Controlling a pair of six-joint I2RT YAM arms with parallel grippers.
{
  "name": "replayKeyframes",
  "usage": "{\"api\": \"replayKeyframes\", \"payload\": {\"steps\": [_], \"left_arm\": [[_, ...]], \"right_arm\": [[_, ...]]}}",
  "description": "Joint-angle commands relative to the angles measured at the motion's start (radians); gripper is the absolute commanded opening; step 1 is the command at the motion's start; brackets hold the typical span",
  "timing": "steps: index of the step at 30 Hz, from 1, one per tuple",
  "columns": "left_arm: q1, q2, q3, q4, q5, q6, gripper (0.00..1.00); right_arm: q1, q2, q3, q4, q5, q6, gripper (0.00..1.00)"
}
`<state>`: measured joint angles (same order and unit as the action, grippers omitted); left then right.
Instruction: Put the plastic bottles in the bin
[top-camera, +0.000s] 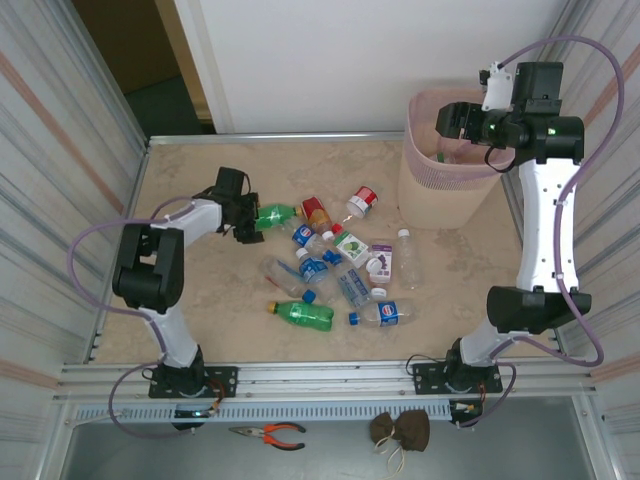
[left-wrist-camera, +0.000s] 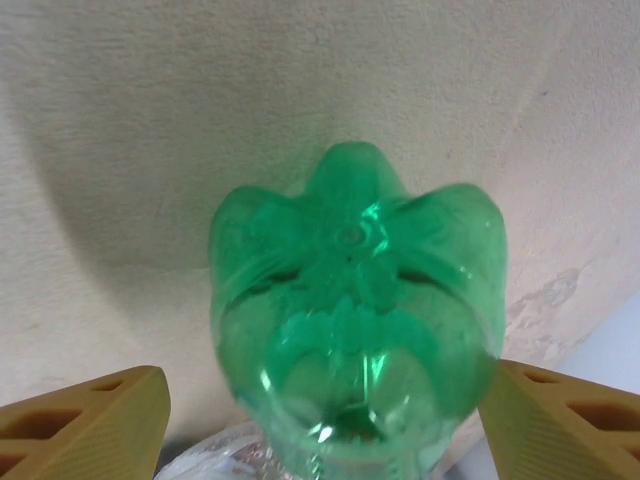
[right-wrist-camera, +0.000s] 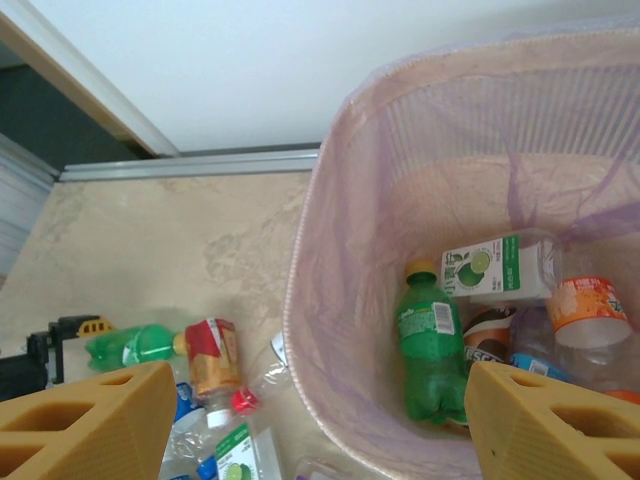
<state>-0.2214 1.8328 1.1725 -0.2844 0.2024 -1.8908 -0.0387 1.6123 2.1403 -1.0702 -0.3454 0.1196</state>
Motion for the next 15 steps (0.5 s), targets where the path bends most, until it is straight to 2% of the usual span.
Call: {"api": "replayKeyframes", "payload": {"steps": [1, 9, 15], "left_arm": [[0.014, 0.028, 0.032, 0.015, 0.011, -0.048, 0.77], [0.024, 0.061, 0.037, 0.028, 0.004, -0.066, 0.59], [0.034, 0.025, 0.004, 0.057, -0.001, -0.083, 0.49]], "right_arm": [[0.004, -0.040, -0.014, -0.002, 0.017, -0.017, 0.75], [0.004, -0.064, -0.043, 0.004, 0.018, -0.019, 0.75], [0.009, -0.075, -0.045, 0.004, 0.017, -0.018, 0.74]]}}
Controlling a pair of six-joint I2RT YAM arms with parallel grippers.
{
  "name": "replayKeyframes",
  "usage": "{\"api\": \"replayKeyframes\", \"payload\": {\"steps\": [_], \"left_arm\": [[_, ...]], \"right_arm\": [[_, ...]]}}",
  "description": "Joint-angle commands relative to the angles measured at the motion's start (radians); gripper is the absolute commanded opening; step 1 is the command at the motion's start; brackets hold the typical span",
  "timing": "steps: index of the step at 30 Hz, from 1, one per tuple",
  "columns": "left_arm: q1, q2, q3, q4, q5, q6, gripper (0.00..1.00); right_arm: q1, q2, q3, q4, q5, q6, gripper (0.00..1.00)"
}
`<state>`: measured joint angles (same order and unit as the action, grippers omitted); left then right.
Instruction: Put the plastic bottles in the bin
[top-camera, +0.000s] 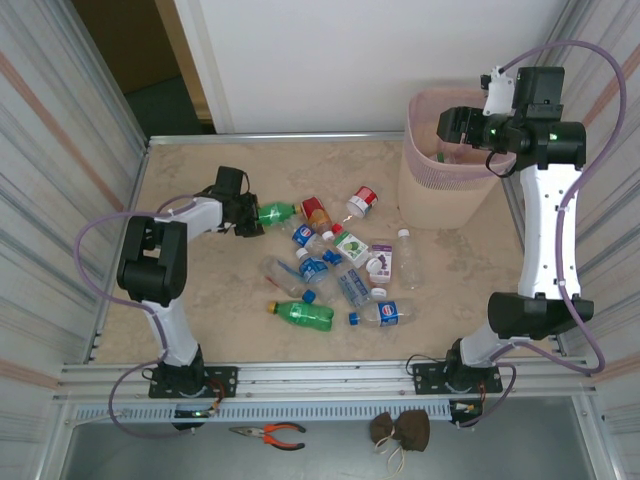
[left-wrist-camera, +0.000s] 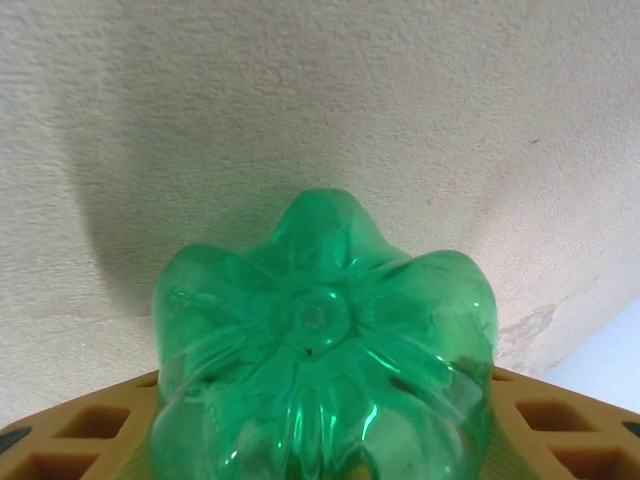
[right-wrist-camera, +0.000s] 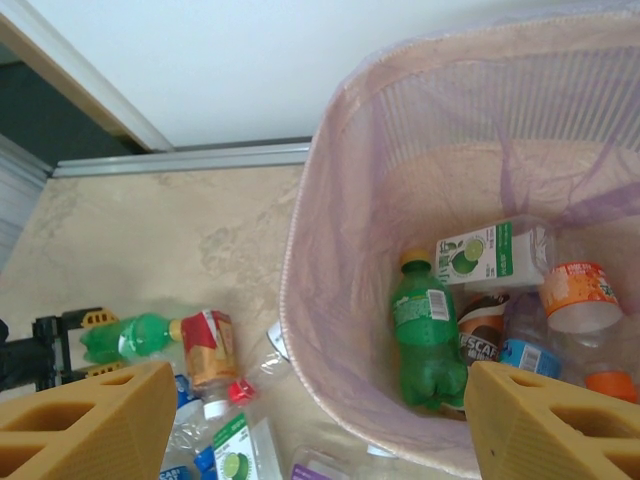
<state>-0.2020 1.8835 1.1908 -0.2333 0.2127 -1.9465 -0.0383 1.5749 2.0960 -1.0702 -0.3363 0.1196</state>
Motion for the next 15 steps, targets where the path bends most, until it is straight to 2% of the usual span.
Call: {"api": "replayKeyframes", "payload": {"steps": [1, 9, 15], "left_arm": [[0.018, -0.038, -0.023, 0.013, -0.012, -0.030, 0.48], [0.042, -0.177, -0.076, 0.053, -0.016, -0.039, 0.46], [0.037, -0.250, -0.102, 0.147, 0.044, -0.056, 0.46]], "right_arm": [[0.010, -0.039, 0.000, 0.004, 0.009, -0.018, 0.74], [0.087, -0.077, -0.050, 0.048, 0.014, 0.014, 0.74], [0.213, -0.177, -0.289, 0.306, 0.006, 0.089, 0.74]]}}
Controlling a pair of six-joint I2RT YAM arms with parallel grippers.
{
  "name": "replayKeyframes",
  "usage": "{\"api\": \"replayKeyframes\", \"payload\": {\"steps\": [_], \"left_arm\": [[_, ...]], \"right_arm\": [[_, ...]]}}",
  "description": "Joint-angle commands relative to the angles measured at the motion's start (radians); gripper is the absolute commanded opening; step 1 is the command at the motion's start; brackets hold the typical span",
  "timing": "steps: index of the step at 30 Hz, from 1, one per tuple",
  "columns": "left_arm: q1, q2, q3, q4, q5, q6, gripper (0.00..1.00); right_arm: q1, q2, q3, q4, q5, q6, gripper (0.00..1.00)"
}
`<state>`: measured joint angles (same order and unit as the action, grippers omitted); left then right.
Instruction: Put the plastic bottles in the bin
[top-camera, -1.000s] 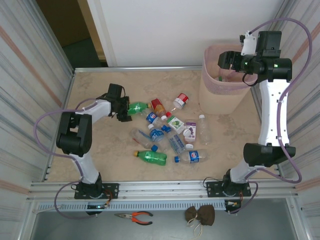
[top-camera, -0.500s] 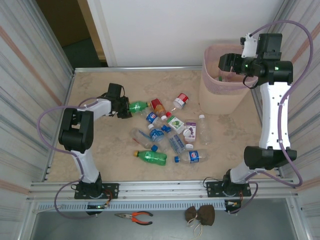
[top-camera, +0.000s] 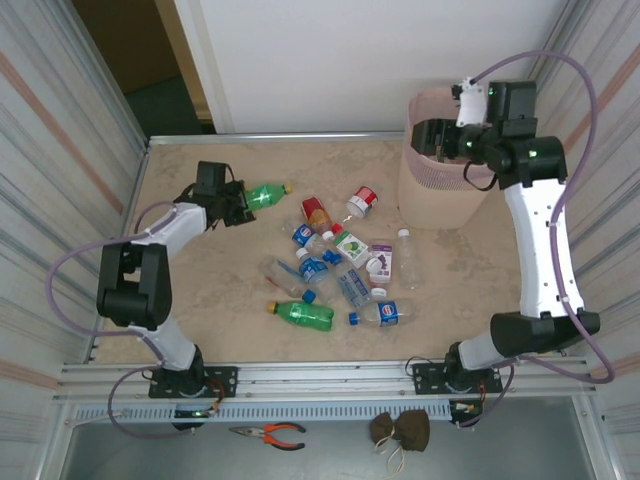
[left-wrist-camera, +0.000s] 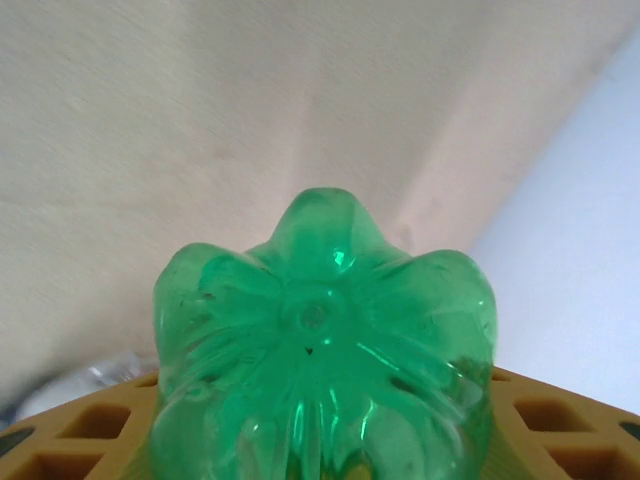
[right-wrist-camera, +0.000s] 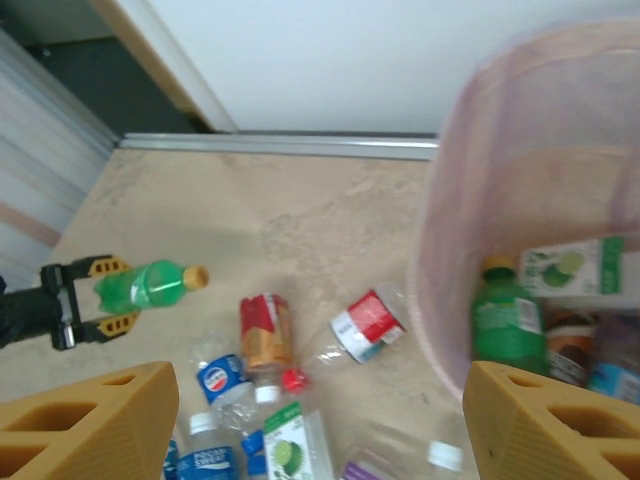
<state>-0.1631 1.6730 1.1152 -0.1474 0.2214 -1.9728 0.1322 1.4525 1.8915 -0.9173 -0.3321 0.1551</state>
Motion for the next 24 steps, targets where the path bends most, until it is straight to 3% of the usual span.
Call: {"api": "replayKeyframes", "payload": {"steps": [1, 5, 10, 24], "left_arm": [[-0.009, -0.048, -0.031, 0.083, 0.047, -0.042, 0.46], [-0.039, -0.088, -0.030, 0.123, 0.052, -0.072, 0.46], [-0.074, -0.128, 0.002, 0.127, 0.046, -0.092, 0.46], [-0.154, -0.194, 0.069, 0.163, 0.016, -0.132, 0.46]], "right_arm": [[0.066, -0.077, -0.143, 0.228, 0.002, 0.073, 0.74], [0.156, -0.146, -0.358, 0.526, -0.001, 0.183, 0.74], [0.256, -0.138, -0.496, 0.759, 0.073, 0.358, 0.74], [0.403, 0.090, -0.591, 1.194, 0.184, 0.746, 0.73]]}}
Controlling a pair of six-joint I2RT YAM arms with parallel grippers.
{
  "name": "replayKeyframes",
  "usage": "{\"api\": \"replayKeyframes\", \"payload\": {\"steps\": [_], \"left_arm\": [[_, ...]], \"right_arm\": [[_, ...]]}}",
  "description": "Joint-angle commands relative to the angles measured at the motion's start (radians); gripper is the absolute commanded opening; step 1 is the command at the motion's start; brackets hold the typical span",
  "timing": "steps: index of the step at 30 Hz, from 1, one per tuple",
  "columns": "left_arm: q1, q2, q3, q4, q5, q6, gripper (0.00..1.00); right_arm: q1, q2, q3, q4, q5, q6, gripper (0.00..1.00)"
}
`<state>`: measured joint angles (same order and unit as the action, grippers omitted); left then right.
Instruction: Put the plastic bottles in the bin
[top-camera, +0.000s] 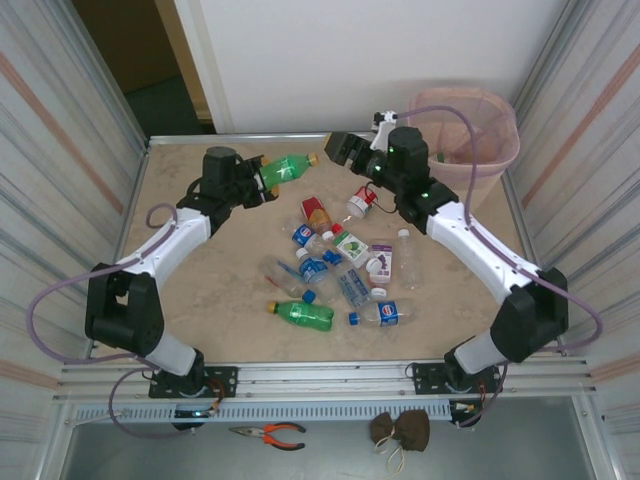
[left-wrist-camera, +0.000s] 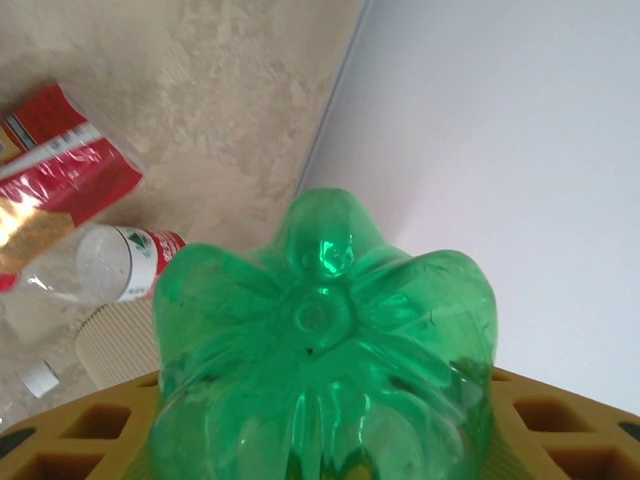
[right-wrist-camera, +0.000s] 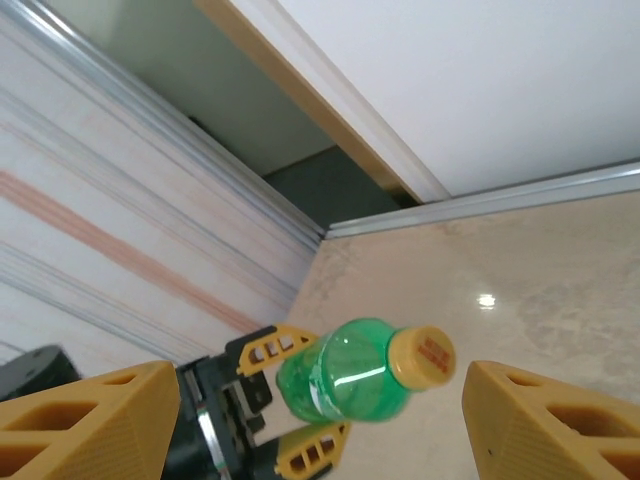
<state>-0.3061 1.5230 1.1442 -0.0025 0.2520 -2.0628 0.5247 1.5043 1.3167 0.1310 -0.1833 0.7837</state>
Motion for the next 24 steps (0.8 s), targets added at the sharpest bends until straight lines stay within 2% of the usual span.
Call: {"api": "replayKeyframes", "payload": {"steps": [1, 12, 19, 24], "left_arm": [[-0.015, -0.049, 0.045, 0.016, -0.015, -0.042, 0.46], [-0.035, -0.069, 0.094, 0.016, -0.024, -0.039, 0.46], [-0.038, -0.066, 0.097, 0.027, -0.021, -0.043, 0.46], [-0.040, -0.067, 0.091, 0.029, -0.019, -0.044, 0.46]], "right_arm": [[0.011, 0.056, -0.017, 0.163, 0.040, 0.142, 0.73], [0.043, 0.189, -0.025, 0.361, 0.076, 0.307, 0.68], [0.063, 0.250, -0.016, 0.451, 0.090, 0.415, 0.53], [0.070, 0.259, -0.010, 0.465, 0.113, 0.419, 0.42]]}}
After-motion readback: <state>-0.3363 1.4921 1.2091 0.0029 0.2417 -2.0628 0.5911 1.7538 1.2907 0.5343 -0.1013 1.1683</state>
